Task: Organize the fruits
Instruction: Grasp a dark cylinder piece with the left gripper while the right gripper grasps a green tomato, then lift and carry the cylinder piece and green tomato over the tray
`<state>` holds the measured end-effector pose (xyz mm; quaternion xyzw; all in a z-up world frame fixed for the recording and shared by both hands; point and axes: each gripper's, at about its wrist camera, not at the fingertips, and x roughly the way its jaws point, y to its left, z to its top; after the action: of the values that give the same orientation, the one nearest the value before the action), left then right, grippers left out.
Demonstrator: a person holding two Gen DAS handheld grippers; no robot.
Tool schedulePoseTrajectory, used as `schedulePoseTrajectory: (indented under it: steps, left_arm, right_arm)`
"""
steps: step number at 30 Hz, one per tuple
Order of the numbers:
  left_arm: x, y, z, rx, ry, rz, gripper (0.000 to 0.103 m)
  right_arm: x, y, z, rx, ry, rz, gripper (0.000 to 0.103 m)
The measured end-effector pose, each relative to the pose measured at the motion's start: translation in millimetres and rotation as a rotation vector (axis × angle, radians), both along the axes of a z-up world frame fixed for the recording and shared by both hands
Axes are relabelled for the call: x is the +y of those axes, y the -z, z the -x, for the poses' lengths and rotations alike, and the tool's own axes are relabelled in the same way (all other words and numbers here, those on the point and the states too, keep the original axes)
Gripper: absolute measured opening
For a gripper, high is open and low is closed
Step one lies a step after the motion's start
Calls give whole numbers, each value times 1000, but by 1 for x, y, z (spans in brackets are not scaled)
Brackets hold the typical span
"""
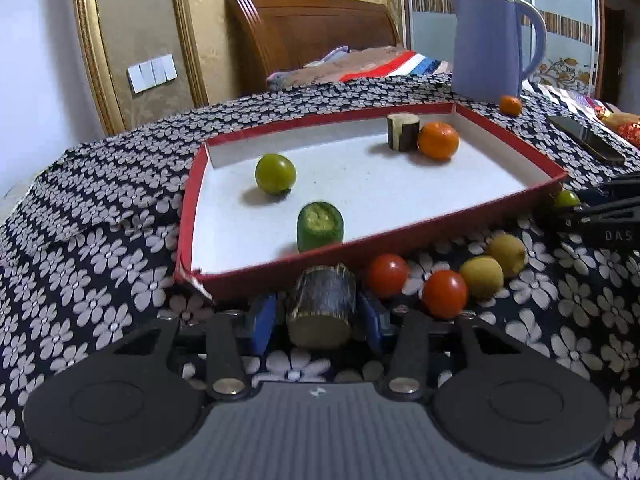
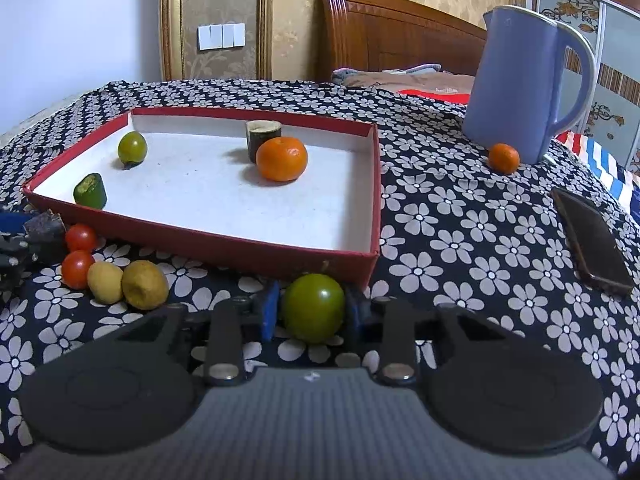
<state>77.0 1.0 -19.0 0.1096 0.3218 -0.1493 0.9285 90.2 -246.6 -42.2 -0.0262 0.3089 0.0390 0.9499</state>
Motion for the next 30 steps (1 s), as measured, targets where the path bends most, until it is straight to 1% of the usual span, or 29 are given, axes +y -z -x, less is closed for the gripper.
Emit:
schedulePoseTrajectory:
  steps: [2, 4, 10, 14, 18, 23, 26, 30]
  left_arm:
    - [3, 0, -6, 22, 1, 33, 41]
    - [6, -1, -8, 39, 3, 65, 34]
    - [6, -5, 2, 28, -28, 82, 33]
    - [6, -13, 11, -10, -65, 81, 33]
    - [6, -24, 21, -37, -82, 114, 33]
    - [-4, -34, 25, -72, -110, 145, 33]
    - [-11, -36, 26, -81, -143, 143, 33]
    - [-18, -39, 25, -76, -143, 158, 33]
  right_arm:
    - [-1, 0, -1, 2, 0, -6, 32]
    - [-1, 0, -1, 2, -2, -3, 32]
    - [-5, -1, 1, 1, 13, -36, 30]
    - [-7, -2, 6, -6, 33, -56, 30]
    - [-4, -12, 21, -48, 46, -77, 30]
    - [14, -29, 35, -124, 34, -103, 30]
    - [25, -36, 36, -144, 25, -106, 30]
    - [35, -42, 32, -152, -6, -124, 30]
